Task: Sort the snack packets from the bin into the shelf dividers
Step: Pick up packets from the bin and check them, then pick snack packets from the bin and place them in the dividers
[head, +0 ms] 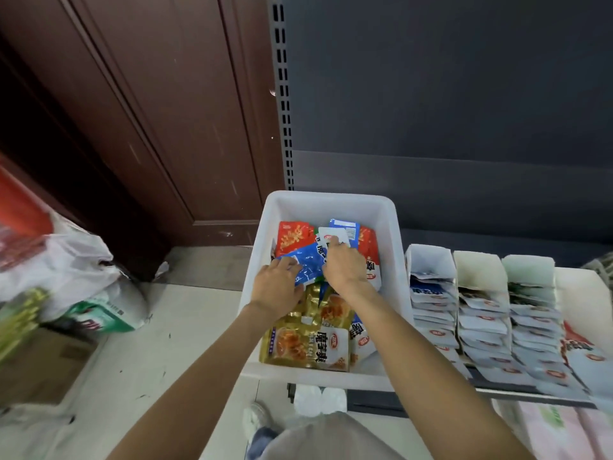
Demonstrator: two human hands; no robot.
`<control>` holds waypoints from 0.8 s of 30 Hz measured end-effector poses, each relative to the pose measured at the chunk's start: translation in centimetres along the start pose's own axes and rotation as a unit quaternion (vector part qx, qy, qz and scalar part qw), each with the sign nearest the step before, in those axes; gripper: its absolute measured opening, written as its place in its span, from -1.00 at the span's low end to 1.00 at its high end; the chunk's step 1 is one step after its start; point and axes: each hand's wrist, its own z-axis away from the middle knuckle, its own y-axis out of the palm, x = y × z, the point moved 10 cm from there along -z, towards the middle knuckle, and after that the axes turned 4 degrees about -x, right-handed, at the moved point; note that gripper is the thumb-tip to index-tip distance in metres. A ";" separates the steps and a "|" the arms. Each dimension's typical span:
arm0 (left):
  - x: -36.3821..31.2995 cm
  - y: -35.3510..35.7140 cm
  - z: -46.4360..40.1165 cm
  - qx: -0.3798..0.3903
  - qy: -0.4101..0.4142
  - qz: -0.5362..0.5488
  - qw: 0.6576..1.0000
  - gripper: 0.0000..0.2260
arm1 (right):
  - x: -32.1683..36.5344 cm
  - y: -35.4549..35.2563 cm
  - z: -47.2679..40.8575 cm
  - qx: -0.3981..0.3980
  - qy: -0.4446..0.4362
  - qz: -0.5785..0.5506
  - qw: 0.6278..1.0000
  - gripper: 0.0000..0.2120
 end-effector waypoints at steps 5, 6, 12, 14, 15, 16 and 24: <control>1.2 -1.1 0.7 -0.006 -0.165 0.376 0.912 -0.65 | -5.1 -4.6 2.5 -0.114 0.098 -0.207 0.967 -0.58; 0.8 -1.4 1.2 -0.006 -0.194 0.483 0.854 -0.67 | -5.8 -4.3 3.3 -0.119 0.114 -0.323 0.932 -0.55; -2.4 -3.7 3.1 -0.028 -0.188 0.717 0.671 -0.67 | -5.3 -3.7 7.6 -0.047 0.135 -0.651 0.746 -0.52; -2.1 -4.4 3.3 -0.071 -0.188 0.707 0.678 -0.61 | -5.6 -4.4 7.9 -0.039 0.129 -0.655 0.744 -0.55; -2.5 -4.8 3.3 -0.079 -0.174 0.702 0.686 -0.60 | -6.0 -5.0 7.9 -0.044 0.120 -0.648 0.751 -0.57; -3.0 -5.5 3.2 -0.086 -0.148 0.693 0.700 -0.60 | -6.4 -5.8 8.0 -0.056 0.108 -0.635 0.763 -0.59; -10.6 -12.3 1.8 -0.187 0.034 0.573 0.797 -0.64 | -11.3 -16.5 10.6 -0.258 -0.043 -0.367 0.893 -0.79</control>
